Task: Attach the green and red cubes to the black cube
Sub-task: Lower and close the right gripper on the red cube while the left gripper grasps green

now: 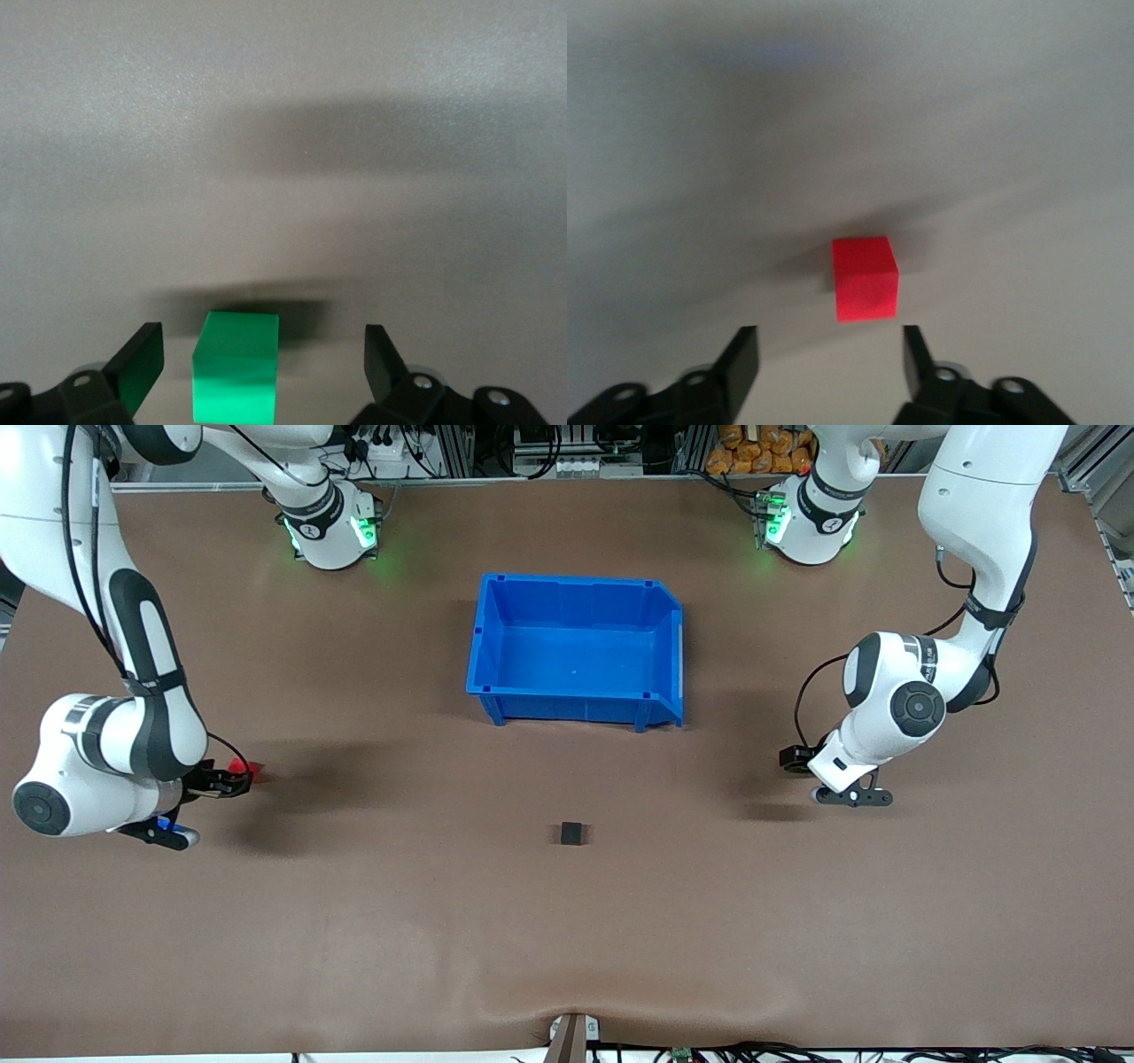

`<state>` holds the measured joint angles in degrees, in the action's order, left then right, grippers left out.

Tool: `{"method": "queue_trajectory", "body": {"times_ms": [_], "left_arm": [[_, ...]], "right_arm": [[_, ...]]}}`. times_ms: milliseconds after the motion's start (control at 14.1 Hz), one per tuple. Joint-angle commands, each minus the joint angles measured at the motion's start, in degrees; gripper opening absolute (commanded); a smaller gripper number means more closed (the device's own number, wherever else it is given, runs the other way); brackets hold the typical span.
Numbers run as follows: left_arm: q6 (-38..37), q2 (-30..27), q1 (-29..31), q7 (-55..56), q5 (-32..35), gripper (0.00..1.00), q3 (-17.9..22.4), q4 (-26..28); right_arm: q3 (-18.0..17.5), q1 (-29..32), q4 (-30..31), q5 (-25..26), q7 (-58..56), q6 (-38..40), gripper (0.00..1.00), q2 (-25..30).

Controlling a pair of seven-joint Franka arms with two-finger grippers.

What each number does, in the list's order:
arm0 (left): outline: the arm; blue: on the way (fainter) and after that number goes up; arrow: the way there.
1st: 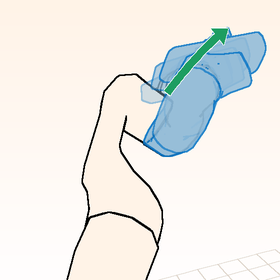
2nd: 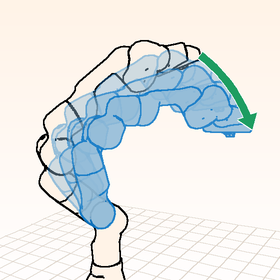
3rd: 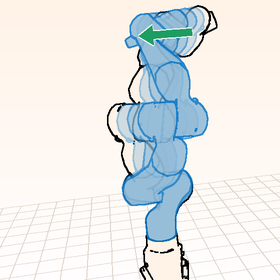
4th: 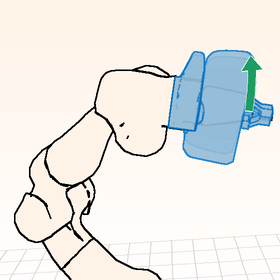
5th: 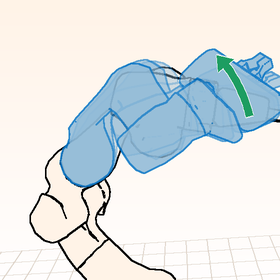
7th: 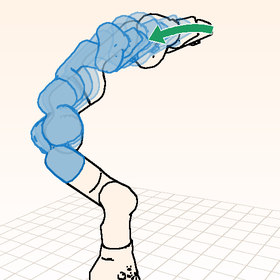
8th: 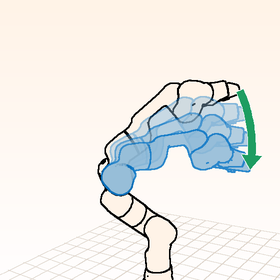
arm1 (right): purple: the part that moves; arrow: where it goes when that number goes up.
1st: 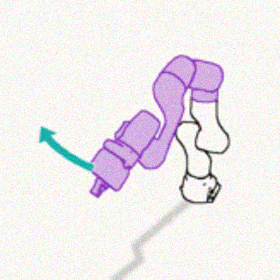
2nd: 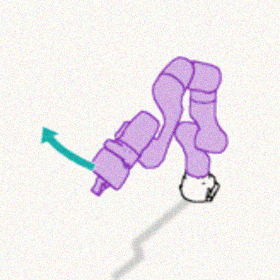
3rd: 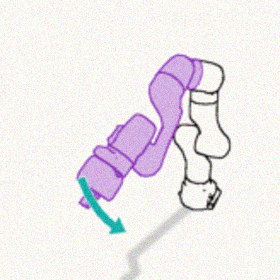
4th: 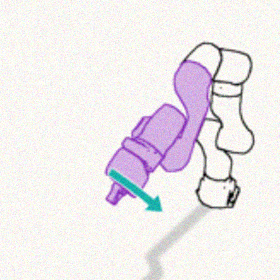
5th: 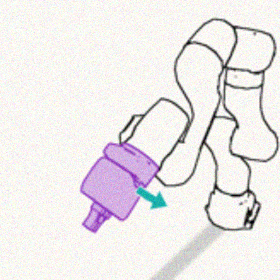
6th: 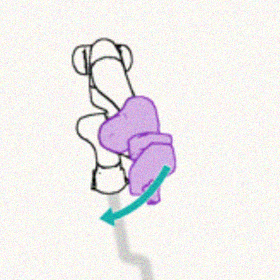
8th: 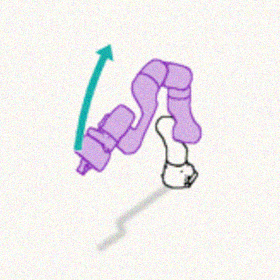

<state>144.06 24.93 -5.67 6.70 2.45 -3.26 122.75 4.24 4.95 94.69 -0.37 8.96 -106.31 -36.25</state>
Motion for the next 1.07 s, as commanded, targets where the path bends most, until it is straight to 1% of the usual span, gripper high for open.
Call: {"method": "queue_trajectory", "body": {"times_ms": [0, 142, 284, 356, 427, 498, 569, 782, 853, 924, 996], "left_arm": [[-0.09, 0.65, 0.22, 0.15, 3.78, 1.0, 0.1, -0.67], [-0.27, 0.65, 0.31, 0.24, 4.23, 1.0, 0.1, -0.41], [-0.27, 0.65, 0.39, 0.5, 4.23, 1.0, 0.1, -0.41], [-0.27, 0.74, 0.31, 0.68, 4.23, 1.0, 0.1, -0.41], [-0.27, 0.74, 0.39, 0.68, 4.23, 1.0, 0.1, -0.41], [-0.27, 0.74, 0.39, 0.68, 4.23, 1.0, 0.1, -0.41], [-0.27, 0.74, 0.31, 0.77, 4.23, 1.0, 0.1, -0.41], [-0.36, 0.65, 0.39, 0.94, 4.32, 1.0, 0.1, -0.14], [-0.45, 0.65, 0.39, 1.12, 4.23, 1.0, 0.1, -0.14], [-0.53, 0.65, 0.39, 1.38, 4.23, 1.0, 0.1, -0.14], [-0.53, 0.65, 0.57, 1.82, 4.23, 0.75, 0.1, -0.14]], "right_arm": [[-0.28, 0.5, 0.85, -0.51, 0.71, -1.71, 0.54, -0.58], [-0.2, 0.67, 0.85, -0.16, 0.36, -1.88, 0.55, -0.84], [-0.2, 0.67, 0.85, 0.02, 0.36, -1.97, 0.72, -1.02], [-0.11, 0.67, 0.85, 0.1, 0.27, -1.89, 0.76, -1.02], [0.5, 0.67, 0.85, 0.19, 0.27, -2.06, 0.83, -1.02], [0.94, 0.67, 0.85, 0.28, 0.18, -2.15, 0.83, -1.28], [1.03, 0.67, 0.85, 0.28, 0.18, -2.58, 0.78, -1.54], [1.03, 0.67, 1.73, 0.28, 0.18, -3.38, 0.53, -1.63], [1.03, 0.76, 1.99, 0.19, 0.18, -4.08, 0.46, -1.89], [1.03, 0.76, 2.78, 0.19, 0.18, -5.65, 0.46, -1.98], [1.03, 0.76, 3.83, 0.19, 0.35, -7.75, 0.46, -2.07]]}}
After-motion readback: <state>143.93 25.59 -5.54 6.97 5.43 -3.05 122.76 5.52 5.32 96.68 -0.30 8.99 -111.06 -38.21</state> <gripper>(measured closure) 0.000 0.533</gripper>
